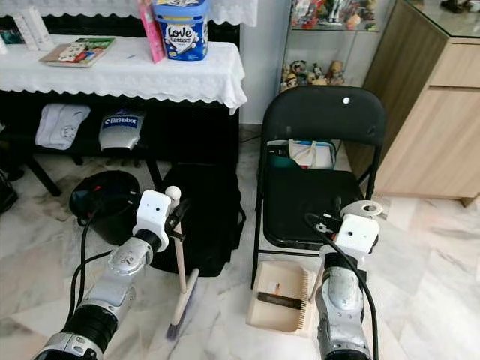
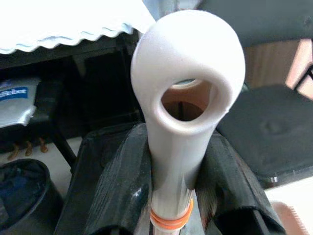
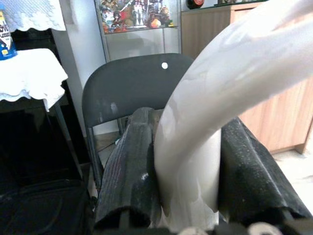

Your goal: Sweep floor

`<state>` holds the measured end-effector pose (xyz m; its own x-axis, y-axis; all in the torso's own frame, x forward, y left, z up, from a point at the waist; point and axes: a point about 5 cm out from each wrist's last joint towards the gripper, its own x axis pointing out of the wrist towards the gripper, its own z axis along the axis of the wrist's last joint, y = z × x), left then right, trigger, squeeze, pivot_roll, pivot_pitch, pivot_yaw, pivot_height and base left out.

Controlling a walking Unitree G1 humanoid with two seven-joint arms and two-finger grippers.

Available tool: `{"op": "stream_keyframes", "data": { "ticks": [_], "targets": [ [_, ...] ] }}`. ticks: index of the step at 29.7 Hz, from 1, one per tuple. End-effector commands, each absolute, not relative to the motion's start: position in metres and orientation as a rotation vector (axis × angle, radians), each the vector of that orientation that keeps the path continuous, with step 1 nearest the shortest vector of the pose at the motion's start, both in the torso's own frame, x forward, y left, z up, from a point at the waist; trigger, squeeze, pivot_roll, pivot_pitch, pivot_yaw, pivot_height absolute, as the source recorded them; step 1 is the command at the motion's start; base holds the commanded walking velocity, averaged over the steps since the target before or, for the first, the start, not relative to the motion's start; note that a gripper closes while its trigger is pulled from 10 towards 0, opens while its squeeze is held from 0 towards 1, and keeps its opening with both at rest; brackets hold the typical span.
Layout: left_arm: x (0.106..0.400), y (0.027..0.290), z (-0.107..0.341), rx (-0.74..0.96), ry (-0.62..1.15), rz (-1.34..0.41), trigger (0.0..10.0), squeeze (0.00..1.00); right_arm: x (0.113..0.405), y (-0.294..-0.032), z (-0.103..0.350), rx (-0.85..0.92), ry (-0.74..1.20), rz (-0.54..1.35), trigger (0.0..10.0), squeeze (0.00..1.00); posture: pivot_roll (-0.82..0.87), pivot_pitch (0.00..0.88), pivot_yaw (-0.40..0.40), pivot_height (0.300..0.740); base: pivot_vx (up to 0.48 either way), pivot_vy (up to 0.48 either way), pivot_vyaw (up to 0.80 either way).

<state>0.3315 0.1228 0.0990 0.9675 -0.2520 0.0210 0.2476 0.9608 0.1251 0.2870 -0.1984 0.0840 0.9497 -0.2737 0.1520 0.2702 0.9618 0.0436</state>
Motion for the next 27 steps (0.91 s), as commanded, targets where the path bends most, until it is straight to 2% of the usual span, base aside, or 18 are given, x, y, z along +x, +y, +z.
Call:
{"op": "stream_keyframes", "data": {
  "ticks": [1,8,18,27],
  "targets": [
    [0.339,0.122,0.132,0.102,-0.189,-0.234,10.0,0.0,0.295,-0.177,0.103,0.135,-0.245,-0.212,10.0,0.0,-0.08,0.0,0.042,0.74,0.0,0.0,0.0],
    [0.333,0.136,0.124,0.198,-0.192,-0.2,10.0,0.0,0.294,-0.173,0.101,0.129,-0.237,-0.213,10.0,0.0,-0.08,0.0,0.061,0.74,0.0,0.0,0.0],
    [0.322,0.165,0.108,0.207,-0.142,-0.077,10.0,0.0,0.29,-0.167,0.098,0.116,-0.232,-0.199,10.0,0.0,-0.08,0.0,0.067,0.74,0.0,0.0,0.0],
    [0.315,0.162,0.108,0.178,-0.159,-0.068,10.0,0.0,0.283,-0.164,0.096,0.093,-0.228,-0.205,10.0,0.0,-0.08,0.0,0.062,0.74,0.0,0.0,0.0]
  ]
}}
